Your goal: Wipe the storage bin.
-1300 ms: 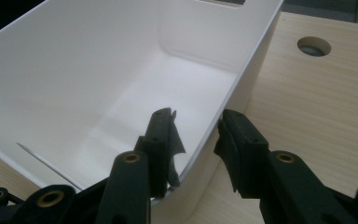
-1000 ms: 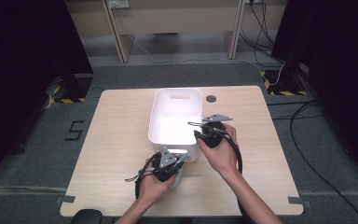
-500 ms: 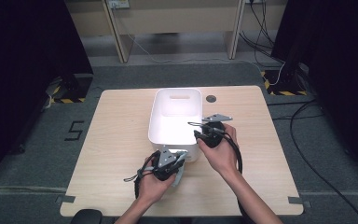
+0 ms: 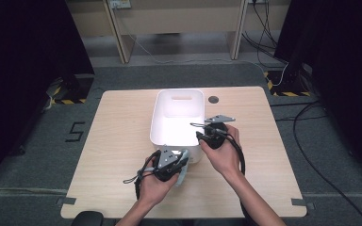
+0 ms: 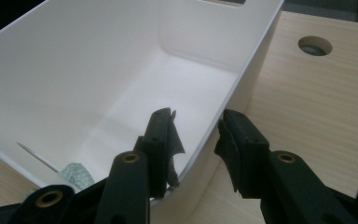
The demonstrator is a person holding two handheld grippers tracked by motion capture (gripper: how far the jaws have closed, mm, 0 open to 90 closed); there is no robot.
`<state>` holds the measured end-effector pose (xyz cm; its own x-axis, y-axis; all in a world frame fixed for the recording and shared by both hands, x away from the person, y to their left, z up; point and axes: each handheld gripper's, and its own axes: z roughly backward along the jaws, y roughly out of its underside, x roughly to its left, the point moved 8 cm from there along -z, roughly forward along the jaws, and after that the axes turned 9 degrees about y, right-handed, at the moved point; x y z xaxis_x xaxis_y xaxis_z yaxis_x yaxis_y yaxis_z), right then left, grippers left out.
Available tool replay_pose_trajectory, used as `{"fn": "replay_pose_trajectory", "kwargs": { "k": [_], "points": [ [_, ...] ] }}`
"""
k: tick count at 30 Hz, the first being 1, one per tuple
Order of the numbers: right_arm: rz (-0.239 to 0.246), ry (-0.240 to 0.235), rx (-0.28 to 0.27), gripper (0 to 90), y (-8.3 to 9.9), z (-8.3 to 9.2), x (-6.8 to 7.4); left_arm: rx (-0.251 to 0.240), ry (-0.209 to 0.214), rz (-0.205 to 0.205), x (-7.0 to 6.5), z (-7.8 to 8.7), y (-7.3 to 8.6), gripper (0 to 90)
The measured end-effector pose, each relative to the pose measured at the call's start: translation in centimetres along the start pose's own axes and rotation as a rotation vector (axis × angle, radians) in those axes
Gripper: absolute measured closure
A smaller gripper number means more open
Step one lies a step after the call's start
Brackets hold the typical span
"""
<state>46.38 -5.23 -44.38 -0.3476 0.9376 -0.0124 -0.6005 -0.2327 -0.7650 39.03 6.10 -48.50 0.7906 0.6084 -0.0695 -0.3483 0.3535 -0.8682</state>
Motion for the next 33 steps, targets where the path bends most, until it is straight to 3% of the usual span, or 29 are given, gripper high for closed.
{"fn": "replay_pose_trajectory", "kwargs": {
  "k": [14, 33],
  "points": [
    [0.001, 0.001, 0.001, 64.3, 0.0, 0.0, 0.0, -0.046, -0.001, -0.038, -0.9, 0.9, -1.7, 80.0],
    [-0.001, -0.003, 0.003, 64.0, 0.0, 0.0, 0.0, -0.009, 0.029, -0.058, -1.5, -1.5, -2.4, 79.9]
  ]
}}
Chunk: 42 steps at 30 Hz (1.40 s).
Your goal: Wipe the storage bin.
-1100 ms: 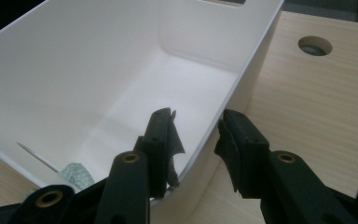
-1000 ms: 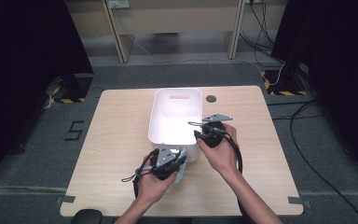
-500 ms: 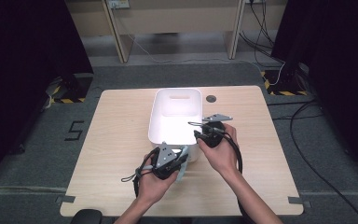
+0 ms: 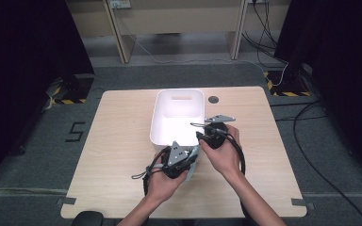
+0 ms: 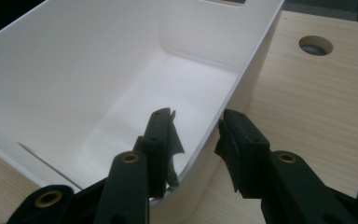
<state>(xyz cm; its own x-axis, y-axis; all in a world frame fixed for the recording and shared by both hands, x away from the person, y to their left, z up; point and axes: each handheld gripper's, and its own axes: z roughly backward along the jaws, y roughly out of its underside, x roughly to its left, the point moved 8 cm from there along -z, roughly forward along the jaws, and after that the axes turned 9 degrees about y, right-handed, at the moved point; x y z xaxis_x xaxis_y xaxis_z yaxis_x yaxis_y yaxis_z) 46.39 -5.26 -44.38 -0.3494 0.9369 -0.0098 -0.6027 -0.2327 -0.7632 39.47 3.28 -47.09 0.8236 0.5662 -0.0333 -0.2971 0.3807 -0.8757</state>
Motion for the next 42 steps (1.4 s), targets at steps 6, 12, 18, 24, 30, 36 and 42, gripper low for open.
{"fn": "replay_pose_trajectory", "kwargs": {
  "k": [6, 12, 18, 24, 30, 36, 42],
  "points": [
    [-0.001, 0.0, 0.0, 64.0, 0.0, 0.0, 0.0, 0.0, 0.001, -0.001, 0.0, -0.3, -0.2, 79.9],
    [-0.001, 0.0, -0.001, 63.9, 0.0, 0.0, 0.0, 0.004, -0.004, -0.008, 0.1, -0.4, 0.2, 79.9],
    [-0.001, 0.0, 0.0, 63.9, 0.0, 0.0, 0.0, 0.01, -0.004, 0.001, 0.1, -0.8, 0.8, 79.9],
    [-0.001, 0.0, -0.001, 63.9, 0.0, 0.0, 0.0, 0.033, -0.008, 0.018, 0.2, -1.4, 2.2, 79.8],
    [-0.001, 0.0, 0.0, 63.9, 0.0, 0.0, 0.0, 0.053, -0.008, 0.025, 0.2, -2.4, 3.3, 79.8],
    [0.0, -0.001, -0.001, 63.9, 0.0, 0.0, 0.0, 0.069, -0.001, 0.032, 0.4, -3.0, 4.3, 79.8],
    [-0.001, -0.001, -0.001, 63.9, 0.0, 0.0, 0.0, 0.112, 0.003, 0.026, 0.4, -4.1, 5.5, 79.7]
  ]
}}
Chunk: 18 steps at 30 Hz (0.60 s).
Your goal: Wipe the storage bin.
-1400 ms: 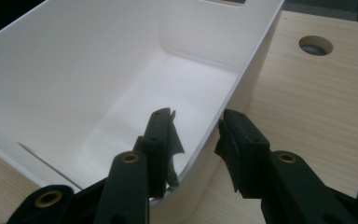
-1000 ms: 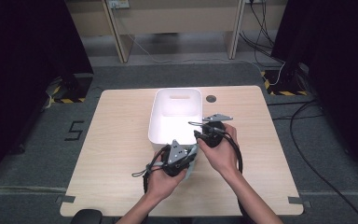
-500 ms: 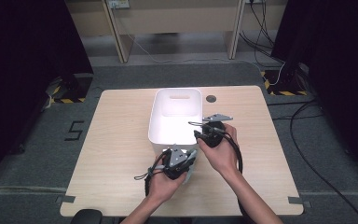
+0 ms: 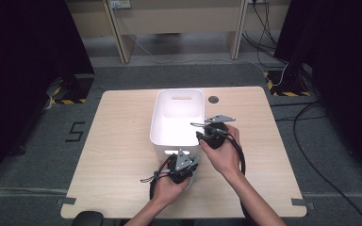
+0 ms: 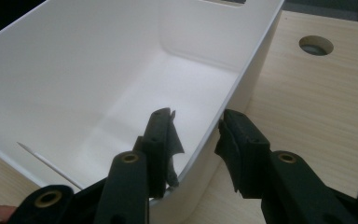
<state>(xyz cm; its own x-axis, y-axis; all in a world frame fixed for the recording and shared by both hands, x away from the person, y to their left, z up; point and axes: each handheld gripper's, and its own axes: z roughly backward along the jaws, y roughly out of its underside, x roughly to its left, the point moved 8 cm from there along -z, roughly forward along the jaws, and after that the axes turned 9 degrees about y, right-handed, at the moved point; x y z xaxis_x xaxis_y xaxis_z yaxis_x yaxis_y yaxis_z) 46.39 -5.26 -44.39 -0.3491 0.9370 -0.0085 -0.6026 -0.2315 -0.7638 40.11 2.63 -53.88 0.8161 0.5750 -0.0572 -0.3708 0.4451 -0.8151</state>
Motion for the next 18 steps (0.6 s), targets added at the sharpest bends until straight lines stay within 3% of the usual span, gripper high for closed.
{"fn": "replay_pose_trajectory", "kwargs": {
  "k": [7, 10, 18],
  "points": [
    [-0.001, -0.001, 0.001, 63.8, 0.0, 0.0, 0.0, 0.011, 0.006, 0.002, -0.2, -0.6, -0.1, 79.6],
    [0.0, -0.001, 0.001, 63.8, 0.0, 0.0, 0.0, 0.008, 0.007, -0.013, -0.5, -1.1, -0.7, 79.5],
    [-0.001, -0.006, 0.001, 63.6, 0.0, 0.0, 0.0, -0.006, 0.008, -0.003, -0.6, -1.5, -1.5, 79.6]
  ]
}}
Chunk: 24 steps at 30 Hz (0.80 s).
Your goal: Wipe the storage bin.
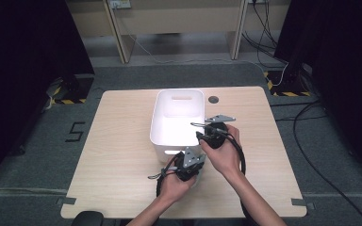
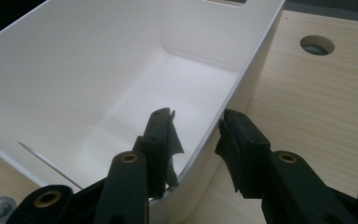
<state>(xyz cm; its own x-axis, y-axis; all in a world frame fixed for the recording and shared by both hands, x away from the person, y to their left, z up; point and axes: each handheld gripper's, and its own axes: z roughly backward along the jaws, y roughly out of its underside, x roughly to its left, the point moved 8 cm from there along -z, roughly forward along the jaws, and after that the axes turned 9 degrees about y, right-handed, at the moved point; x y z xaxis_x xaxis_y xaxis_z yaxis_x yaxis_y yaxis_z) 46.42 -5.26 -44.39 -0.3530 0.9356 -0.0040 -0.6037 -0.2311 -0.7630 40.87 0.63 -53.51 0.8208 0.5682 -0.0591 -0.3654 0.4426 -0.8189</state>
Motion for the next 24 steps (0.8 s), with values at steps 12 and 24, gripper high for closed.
{"fn": "replay_pose_trajectory", "kwargs": {
  "k": [12, 24],
  "points": [
    [-0.002, -0.003, 0.0, 63.5, 0.0, 0.0, 0.0, -0.055, -0.005, -0.006, -0.3, 1.7, -2.3, 79.8],
    [-0.005, -0.011, 0.009, 62.3, 0.0, 0.0, -0.1, -0.073, -0.02, -0.051, -0.6, 4.6, -3.3, 79.4]
  ]
}}
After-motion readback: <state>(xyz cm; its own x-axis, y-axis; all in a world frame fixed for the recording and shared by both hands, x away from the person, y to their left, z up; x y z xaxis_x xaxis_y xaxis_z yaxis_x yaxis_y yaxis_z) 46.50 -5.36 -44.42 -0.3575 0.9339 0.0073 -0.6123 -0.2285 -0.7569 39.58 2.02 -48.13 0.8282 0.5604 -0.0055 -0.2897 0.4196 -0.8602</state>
